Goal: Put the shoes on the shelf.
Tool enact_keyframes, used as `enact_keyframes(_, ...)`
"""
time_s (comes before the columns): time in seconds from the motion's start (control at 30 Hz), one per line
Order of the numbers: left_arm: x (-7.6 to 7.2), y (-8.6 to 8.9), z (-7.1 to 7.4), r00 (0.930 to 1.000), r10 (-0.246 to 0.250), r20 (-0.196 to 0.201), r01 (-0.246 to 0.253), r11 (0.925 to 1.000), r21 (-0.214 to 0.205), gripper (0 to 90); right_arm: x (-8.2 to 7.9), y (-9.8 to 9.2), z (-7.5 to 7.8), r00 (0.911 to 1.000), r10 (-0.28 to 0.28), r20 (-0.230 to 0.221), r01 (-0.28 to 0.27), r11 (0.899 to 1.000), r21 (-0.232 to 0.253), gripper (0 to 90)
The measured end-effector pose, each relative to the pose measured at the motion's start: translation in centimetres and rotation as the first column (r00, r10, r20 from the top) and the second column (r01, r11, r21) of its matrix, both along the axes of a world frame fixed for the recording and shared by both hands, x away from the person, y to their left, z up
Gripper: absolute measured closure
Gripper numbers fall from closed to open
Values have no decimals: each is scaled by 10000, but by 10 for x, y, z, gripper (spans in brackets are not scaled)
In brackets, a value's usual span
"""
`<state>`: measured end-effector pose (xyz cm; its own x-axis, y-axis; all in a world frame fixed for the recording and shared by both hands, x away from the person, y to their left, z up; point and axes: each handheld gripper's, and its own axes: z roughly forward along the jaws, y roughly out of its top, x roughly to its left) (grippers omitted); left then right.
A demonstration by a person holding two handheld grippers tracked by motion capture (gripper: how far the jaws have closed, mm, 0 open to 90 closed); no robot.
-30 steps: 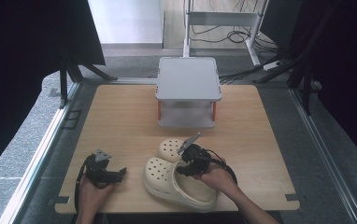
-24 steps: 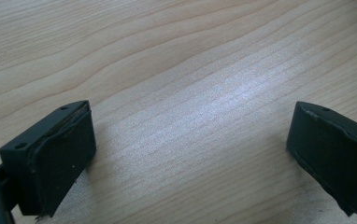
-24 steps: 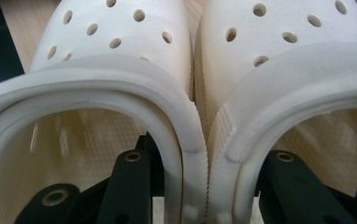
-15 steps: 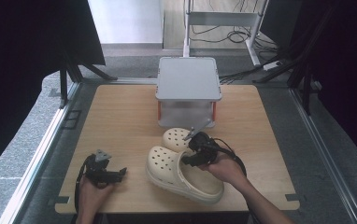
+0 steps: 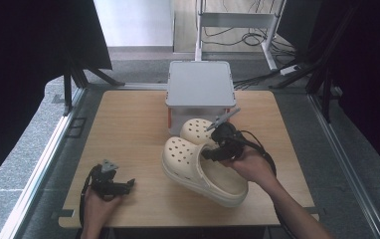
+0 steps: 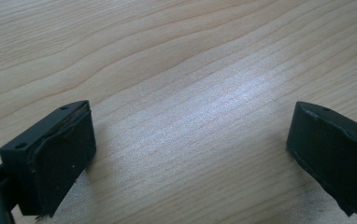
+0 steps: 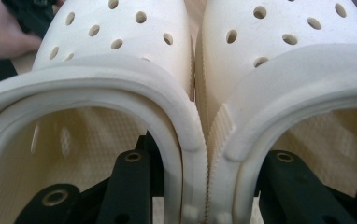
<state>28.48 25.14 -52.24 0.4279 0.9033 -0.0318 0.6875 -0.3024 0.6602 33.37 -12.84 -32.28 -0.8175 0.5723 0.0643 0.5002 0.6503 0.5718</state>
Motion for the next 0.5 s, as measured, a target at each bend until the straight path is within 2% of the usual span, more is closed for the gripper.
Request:
enact_keyframes(0.27,0,0,0,10000,8,4,-8,10000,-16,12,16,-4,31,9981,-561,263,560,9984,23,653)
enact_keyframes(0.5,0,0,0,10000,-24,-48,24,10000,-33,12,42,-3,49,9908,-1259,491,1256,9920,93,653)
